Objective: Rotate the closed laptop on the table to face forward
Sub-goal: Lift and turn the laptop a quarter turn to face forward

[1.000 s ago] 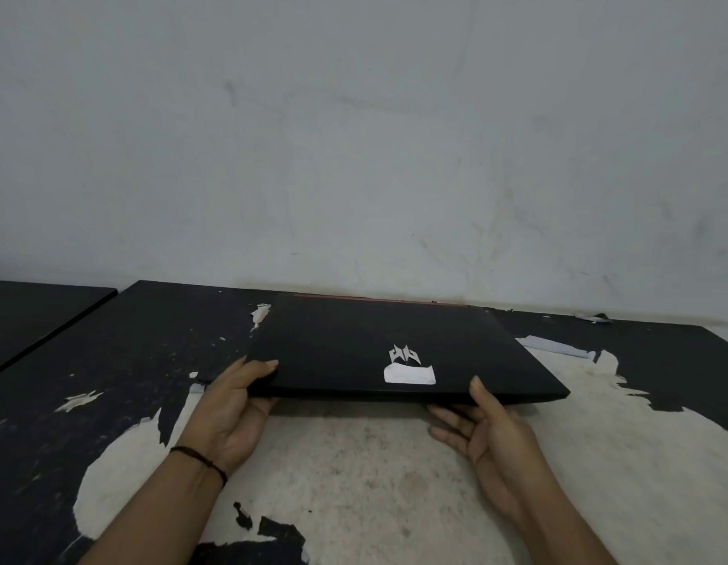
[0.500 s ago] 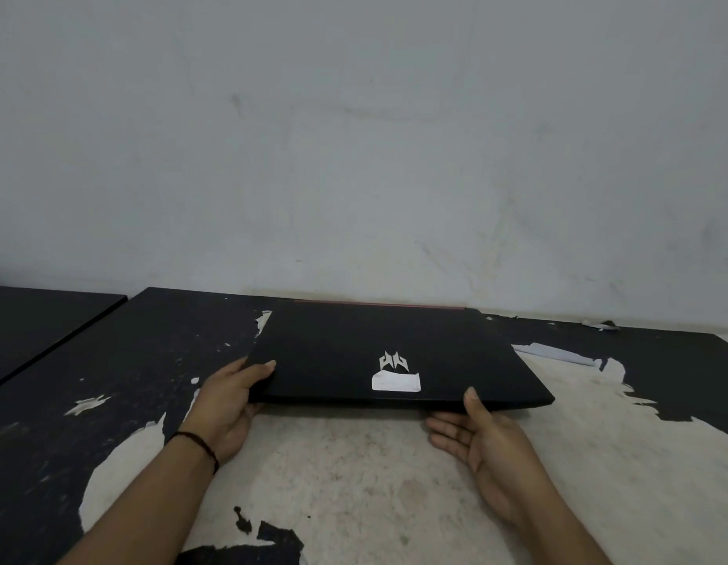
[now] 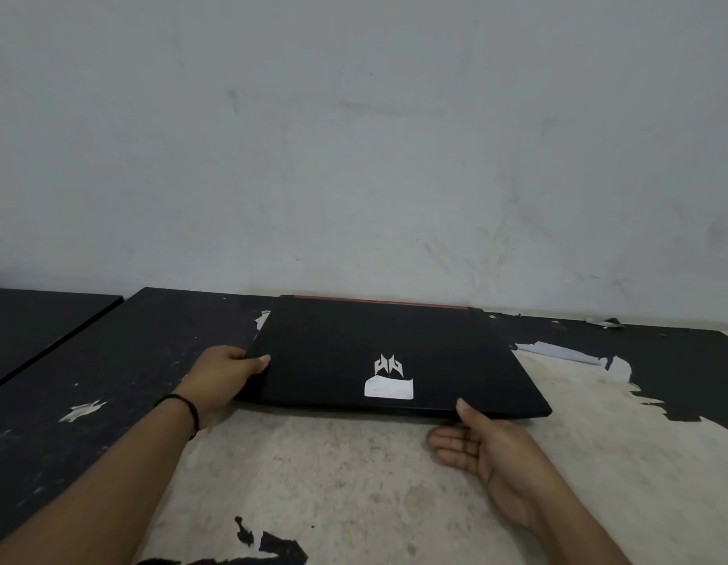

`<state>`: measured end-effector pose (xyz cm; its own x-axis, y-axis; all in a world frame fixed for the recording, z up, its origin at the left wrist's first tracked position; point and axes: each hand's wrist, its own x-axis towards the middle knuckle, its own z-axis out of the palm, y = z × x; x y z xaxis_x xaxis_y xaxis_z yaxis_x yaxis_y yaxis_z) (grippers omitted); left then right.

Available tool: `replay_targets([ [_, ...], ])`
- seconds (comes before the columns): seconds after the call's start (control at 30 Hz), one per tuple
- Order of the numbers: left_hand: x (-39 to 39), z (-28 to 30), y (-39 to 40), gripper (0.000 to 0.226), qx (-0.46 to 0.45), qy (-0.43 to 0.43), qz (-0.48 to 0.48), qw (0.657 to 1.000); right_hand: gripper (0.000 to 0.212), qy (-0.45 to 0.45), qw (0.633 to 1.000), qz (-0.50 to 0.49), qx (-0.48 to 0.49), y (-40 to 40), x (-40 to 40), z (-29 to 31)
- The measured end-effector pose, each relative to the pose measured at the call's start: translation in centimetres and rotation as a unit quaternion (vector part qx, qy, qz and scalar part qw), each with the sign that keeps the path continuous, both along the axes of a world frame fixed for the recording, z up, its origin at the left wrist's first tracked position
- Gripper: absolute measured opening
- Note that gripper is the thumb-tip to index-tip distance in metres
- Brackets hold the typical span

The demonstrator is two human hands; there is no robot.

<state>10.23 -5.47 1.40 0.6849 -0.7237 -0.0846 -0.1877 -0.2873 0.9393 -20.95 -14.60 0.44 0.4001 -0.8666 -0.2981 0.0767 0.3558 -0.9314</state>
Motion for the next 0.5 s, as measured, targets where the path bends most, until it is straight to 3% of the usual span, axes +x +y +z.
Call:
replay_targets([
  [0.2, 0.0, -0.4, -0.6, 0.028, 0.015, -0.035, 0.02, 0.999, 0.028, 0.035, 0.999, 0.001, -0.009, 0.5, 0.2, 0.4],
  [0.33, -0.8, 0.7, -1.2, 0.034, 0.097, -0.112, 0.03, 0.988, 0.031, 0.064, 0.998, 0.002, 0.003, 0.6, 0.2, 0.9],
  [0.4, -1.3, 1.4, -1.6, 0.024, 0.121, -0.122, 0.021, 0.985, 0.035, 0.091, 0.996, 0.016, 0.006, 0.9, 0.1, 1.4],
  [0.5, -1.7, 1.9, -2.2, 0.026, 0.158, -0.148, 0.008, 0.976, 0.036, 0.168, 0.985, 0.038, -0.02, 1.5, -0.3, 2.2],
])
